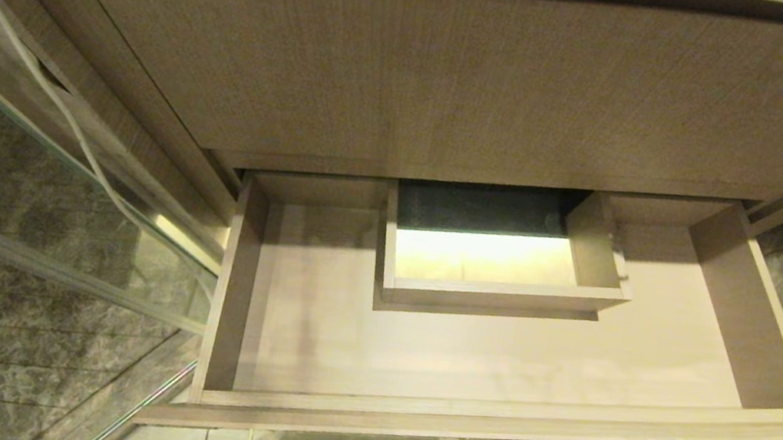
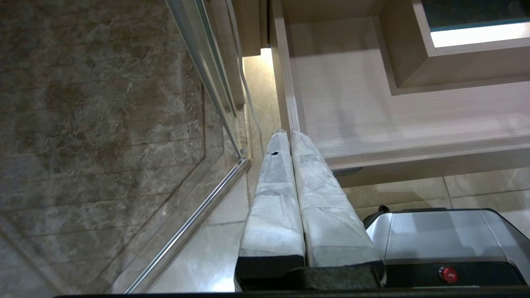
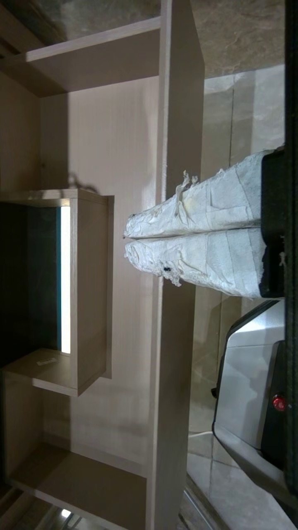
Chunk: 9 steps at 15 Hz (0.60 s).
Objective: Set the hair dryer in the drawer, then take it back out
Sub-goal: Pick up the hairdryer
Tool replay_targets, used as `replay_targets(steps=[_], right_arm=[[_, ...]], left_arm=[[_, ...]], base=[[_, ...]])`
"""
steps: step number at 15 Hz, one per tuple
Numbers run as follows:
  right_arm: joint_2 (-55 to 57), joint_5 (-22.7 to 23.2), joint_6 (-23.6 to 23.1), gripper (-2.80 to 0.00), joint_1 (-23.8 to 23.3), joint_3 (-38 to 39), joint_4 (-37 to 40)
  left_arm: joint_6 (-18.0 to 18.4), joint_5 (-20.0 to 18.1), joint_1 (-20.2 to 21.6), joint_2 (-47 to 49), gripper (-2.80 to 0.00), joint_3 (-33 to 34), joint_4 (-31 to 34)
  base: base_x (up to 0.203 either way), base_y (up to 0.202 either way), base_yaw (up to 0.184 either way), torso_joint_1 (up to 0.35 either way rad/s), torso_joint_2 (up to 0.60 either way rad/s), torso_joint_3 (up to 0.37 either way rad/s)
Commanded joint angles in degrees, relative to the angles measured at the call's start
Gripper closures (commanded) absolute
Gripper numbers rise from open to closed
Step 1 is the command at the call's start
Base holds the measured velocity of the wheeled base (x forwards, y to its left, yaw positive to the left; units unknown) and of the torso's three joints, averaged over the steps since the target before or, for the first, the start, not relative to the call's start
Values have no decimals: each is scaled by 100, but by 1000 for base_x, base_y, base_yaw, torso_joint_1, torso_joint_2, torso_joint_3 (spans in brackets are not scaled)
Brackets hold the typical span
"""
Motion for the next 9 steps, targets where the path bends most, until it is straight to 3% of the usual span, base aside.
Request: replay_targets(steps=[1,9], right_arm=[[-219,3,-3,0,3,229,-3],[-219,3,-3,0,3,229,-3]], left_arm=[[-4,0,1,-2,0,9,-1],[-4,0,1,-2,0,9,-1]], base=[[0,0,0,427,-486,-235],[0,0,0,308,-515,-249]])
